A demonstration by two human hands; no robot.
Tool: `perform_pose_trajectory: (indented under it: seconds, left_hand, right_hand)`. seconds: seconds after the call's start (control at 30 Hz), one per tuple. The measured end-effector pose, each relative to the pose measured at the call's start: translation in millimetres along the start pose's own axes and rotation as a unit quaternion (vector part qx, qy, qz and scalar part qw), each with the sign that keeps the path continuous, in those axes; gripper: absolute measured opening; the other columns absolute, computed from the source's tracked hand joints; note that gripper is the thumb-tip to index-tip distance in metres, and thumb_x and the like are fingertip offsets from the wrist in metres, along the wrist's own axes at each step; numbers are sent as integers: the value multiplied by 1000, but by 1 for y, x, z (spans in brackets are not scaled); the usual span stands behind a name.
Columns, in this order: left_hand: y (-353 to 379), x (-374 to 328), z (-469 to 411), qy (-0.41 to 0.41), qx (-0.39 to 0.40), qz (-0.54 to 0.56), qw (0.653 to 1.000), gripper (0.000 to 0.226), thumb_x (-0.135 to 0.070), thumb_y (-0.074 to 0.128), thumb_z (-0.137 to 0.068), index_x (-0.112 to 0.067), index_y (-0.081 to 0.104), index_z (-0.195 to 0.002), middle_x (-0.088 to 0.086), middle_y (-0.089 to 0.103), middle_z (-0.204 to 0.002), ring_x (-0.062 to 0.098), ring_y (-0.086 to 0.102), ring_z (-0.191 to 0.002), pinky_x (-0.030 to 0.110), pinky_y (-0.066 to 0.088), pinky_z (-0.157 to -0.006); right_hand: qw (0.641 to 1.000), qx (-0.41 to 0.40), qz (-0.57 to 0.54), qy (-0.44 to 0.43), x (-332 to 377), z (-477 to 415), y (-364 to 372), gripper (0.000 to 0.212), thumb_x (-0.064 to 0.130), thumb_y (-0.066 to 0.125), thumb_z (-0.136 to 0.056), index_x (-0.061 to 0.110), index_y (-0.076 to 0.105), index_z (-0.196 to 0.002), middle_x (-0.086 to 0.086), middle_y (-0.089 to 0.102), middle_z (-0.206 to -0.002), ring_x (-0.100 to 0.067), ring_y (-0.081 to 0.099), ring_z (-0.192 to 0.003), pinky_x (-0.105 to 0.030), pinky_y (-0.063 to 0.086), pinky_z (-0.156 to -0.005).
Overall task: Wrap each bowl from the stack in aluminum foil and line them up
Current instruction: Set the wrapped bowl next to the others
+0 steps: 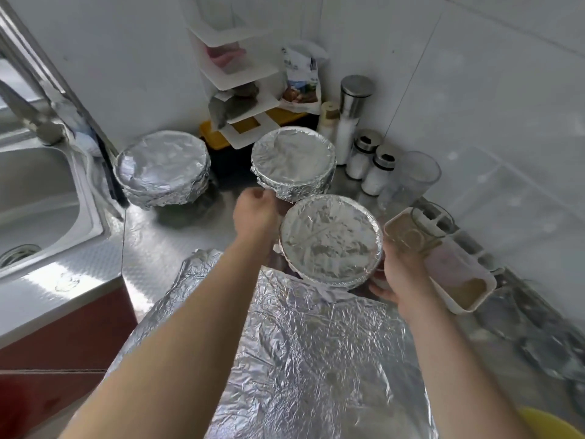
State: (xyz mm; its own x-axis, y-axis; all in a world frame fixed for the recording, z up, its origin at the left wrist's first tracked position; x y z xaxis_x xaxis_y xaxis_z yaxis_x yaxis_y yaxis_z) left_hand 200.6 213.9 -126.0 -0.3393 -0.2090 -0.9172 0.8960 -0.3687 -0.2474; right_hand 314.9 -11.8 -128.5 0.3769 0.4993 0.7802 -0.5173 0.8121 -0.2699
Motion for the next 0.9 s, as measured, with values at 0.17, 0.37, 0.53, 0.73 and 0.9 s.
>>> perform_pose_trajectory:
  seconds: [0.17,0.37,0.53,0.73,0.9]
  left_hand:
    - [11,0,-51,-56,-20,17,998,30,-36,59,-76,-10,56,-61,11,62,-66,31,63,-64,39,56,-69]
    - [19,4,-83,-87,-3,12,996,36,-39,61,-60,-7,63,-75,15,71,-78,33,71,-76,52,60,-74]
    - [5,-9,-70,-113,-11,75,991,16,-19,53,-97,-8,54,-86,9,58,-68,17,58,-37,30,56,-45]
    - [-21,11,-65,-130,-29,123,983,17,-17,50,-99,-7,55,-112,10,59,-76,19,63,-43,29,56,-52]
    - [-22,13,-48,-131,-24,169,977,16,-14,53,-98,-6,49,-84,9,57,-75,19,66,-47,32,58,-59]
  right_hand:
    - [996,27,84,-16,-5,-2,0,27,29,43,-102,10,62,-96,-18,67,-91,-28,69,-75,-35,57,-53]
    - [980,-14,181,-76,0,-15,-4,40,27,38,-101,5,62,-79,-13,69,-78,-30,70,-68,-49,60,-63]
    - [990,-22,127,-58,2,-23,-4,31,22,36,-104,4,59,-93,-11,64,-89,-26,68,-66,-38,59,-56]
    - [993,-79,29,-81,6,-29,1,29,26,37,-103,7,59,-98,-12,66,-87,-24,67,-65,-31,54,-50]
    - [982,-113,-129,-75,4,-26,5,23,25,52,-97,17,55,-118,-7,63,-112,-24,66,-93,-30,55,-58]
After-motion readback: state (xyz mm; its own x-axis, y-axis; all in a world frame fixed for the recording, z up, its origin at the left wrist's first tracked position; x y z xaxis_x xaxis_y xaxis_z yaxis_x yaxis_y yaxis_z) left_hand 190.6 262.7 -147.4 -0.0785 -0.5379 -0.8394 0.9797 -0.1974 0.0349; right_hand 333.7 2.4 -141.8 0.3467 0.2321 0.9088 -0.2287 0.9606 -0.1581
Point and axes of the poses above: each hand's wrist, its own z-axis away from the middle knuckle, its own y-axis out of the palm, x = y × z, the point moved 5 cm from there along -z, towards the middle knuckle
